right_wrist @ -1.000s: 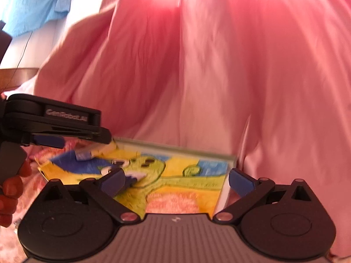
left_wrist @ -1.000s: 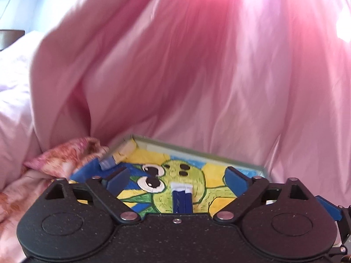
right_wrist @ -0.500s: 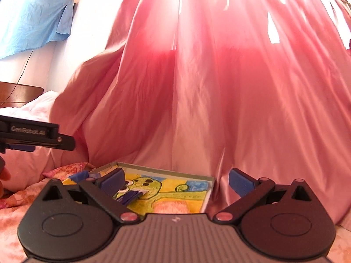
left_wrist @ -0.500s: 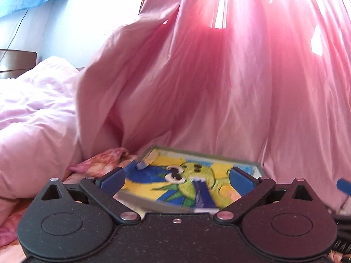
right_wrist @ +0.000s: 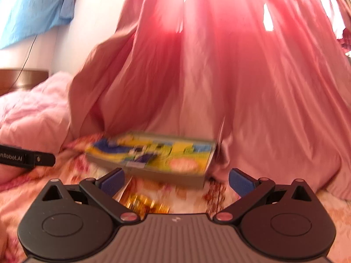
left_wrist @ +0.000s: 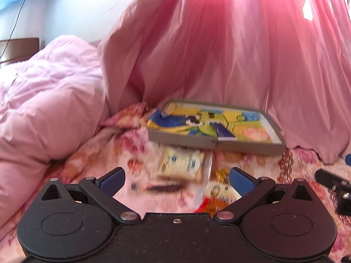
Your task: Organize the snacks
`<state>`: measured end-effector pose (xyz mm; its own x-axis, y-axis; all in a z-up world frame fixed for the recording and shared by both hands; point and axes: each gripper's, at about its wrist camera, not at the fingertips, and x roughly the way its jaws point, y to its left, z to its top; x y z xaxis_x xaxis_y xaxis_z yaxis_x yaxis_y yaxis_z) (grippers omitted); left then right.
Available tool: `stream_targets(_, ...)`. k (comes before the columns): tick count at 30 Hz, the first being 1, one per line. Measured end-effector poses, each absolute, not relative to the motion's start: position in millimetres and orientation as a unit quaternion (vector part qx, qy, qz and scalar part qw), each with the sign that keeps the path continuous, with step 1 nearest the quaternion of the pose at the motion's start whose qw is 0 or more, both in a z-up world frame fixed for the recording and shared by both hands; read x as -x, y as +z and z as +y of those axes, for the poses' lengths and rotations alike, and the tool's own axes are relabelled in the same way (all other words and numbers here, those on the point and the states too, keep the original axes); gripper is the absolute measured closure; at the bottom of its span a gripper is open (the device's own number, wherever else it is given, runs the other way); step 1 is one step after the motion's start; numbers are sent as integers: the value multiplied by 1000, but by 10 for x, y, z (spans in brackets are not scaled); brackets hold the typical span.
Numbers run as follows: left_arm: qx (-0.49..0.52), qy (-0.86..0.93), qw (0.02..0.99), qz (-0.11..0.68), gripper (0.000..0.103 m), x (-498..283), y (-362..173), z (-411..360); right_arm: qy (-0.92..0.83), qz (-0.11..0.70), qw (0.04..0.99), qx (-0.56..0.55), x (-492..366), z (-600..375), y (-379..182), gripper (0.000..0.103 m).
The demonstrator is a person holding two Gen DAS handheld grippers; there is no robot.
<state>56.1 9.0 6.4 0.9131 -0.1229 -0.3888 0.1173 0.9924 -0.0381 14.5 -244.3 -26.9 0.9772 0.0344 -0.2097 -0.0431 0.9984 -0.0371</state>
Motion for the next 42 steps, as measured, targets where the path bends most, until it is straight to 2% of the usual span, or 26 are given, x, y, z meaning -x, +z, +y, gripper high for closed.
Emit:
stream_targets(16, -48, -89, 938, 331, 4, -562, -329, 31, 63, 278, 957, 58, -136, -2133, -645, 0)
stream_targets(32, -75, -100, 928, 351, 4, -796, -508, -128, 69, 321, 943, 51, -386, -2204, -727, 0)
stream_targets(42, -71, -126, 928, 344, 4, -1052, -620, -174, 82, 319, 939, 95, -670, -2382, -784, 0)
